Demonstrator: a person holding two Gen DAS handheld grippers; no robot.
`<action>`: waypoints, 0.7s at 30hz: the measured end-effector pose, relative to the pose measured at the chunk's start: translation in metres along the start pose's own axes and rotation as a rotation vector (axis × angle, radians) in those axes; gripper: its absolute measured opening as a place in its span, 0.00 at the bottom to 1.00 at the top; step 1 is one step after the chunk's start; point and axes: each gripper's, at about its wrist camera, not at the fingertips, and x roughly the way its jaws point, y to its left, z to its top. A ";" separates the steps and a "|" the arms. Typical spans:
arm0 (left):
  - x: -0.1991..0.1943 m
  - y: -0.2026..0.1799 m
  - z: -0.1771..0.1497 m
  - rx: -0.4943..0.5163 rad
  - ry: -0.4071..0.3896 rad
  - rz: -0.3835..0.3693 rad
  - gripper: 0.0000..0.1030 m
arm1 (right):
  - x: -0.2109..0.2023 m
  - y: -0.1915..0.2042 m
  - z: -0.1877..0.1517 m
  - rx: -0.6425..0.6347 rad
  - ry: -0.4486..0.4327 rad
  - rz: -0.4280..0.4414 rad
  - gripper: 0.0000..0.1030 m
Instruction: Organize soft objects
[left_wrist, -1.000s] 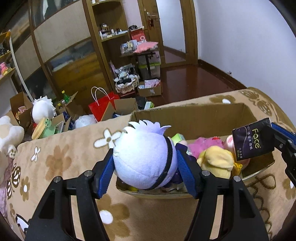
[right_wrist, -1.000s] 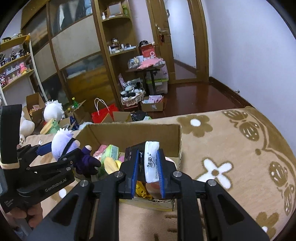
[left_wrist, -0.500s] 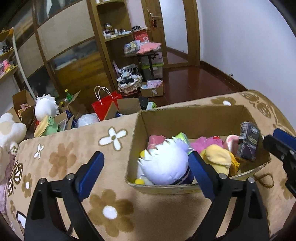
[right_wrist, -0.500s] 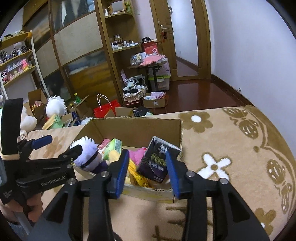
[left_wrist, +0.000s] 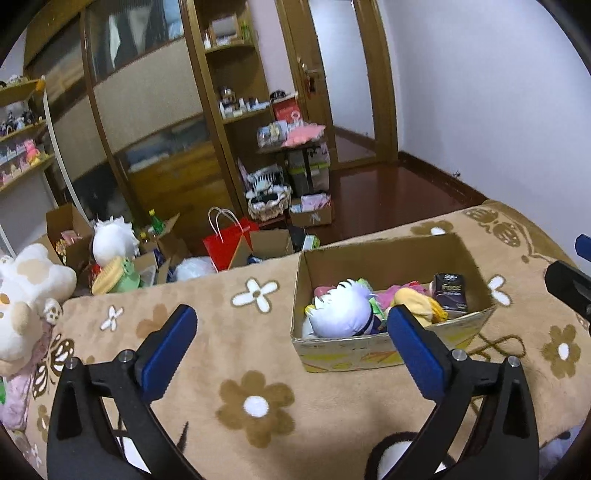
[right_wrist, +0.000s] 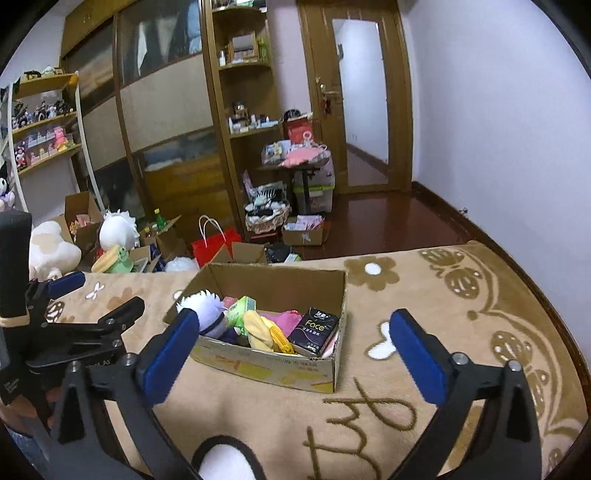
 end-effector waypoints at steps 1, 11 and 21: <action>-0.007 0.002 -0.001 -0.002 -0.009 -0.006 0.99 | -0.006 -0.002 0.001 0.006 -0.004 0.000 1.00; -0.064 0.011 -0.015 -0.020 -0.072 -0.037 0.99 | -0.062 -0.013 -0.007 0.056 -0.068 -0.024 1.00; -0.090 0.021 -0.033 -0.047 -0.151 -0.029 0.99 | -0.077 -0.013 -0.030 0.024 -0.098 -0.064 1.00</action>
